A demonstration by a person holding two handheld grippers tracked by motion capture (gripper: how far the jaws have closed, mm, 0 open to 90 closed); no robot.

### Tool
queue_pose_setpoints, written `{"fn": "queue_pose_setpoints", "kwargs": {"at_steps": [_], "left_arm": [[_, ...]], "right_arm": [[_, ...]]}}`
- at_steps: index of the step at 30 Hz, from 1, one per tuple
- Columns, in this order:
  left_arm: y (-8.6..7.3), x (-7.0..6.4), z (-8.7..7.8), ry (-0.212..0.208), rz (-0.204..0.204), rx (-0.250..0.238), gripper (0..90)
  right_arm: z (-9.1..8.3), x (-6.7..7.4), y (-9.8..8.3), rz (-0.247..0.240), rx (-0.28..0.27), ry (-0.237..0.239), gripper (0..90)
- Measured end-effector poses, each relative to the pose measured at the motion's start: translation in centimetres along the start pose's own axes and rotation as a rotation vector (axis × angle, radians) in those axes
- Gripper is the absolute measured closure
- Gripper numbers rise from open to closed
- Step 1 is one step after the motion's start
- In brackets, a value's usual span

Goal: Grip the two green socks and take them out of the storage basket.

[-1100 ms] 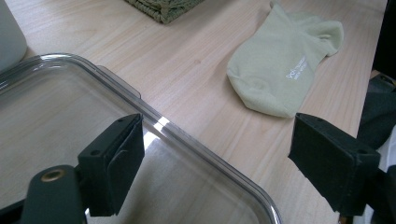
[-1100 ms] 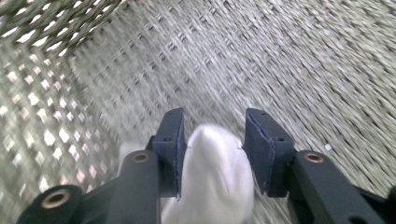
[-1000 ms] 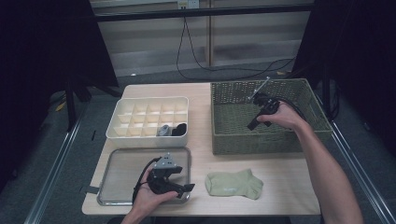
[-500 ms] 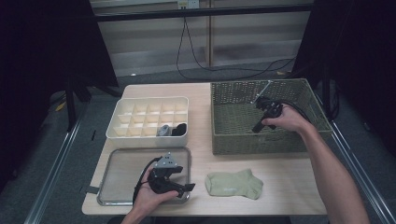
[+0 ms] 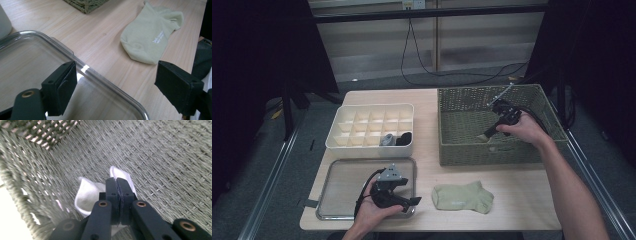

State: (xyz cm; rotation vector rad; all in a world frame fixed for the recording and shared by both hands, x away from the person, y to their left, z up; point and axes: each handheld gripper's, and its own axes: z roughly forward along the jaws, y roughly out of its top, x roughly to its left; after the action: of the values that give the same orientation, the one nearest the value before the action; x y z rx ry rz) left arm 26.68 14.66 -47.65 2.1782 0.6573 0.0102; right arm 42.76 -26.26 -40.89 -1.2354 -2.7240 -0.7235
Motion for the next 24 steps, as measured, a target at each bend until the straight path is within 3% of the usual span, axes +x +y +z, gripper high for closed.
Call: {"fn": "queue_pose_setpoints", "kwargs": {"at_steps": [15,17,24], "left_arm": [[0.0,-0.3,-0.2,-0.004,-0.001,-0.012,17.2],[0.0,-0.3,-0.2,-0.004,-0.001,-0.012,17.2],[-0.1,-0.2,-0.3,-0.002,0.0,-0.015,17.2]], "right_arm": [[-1.8,1.0,-0.1,0.036,-0.192,0.044,89.4],[-2.0,1.1,-0.1,0.037,-0.198,0.042,89.4],[-2.5,1.4,0.1,0.035,-0.316,0.049,89.4]]}}
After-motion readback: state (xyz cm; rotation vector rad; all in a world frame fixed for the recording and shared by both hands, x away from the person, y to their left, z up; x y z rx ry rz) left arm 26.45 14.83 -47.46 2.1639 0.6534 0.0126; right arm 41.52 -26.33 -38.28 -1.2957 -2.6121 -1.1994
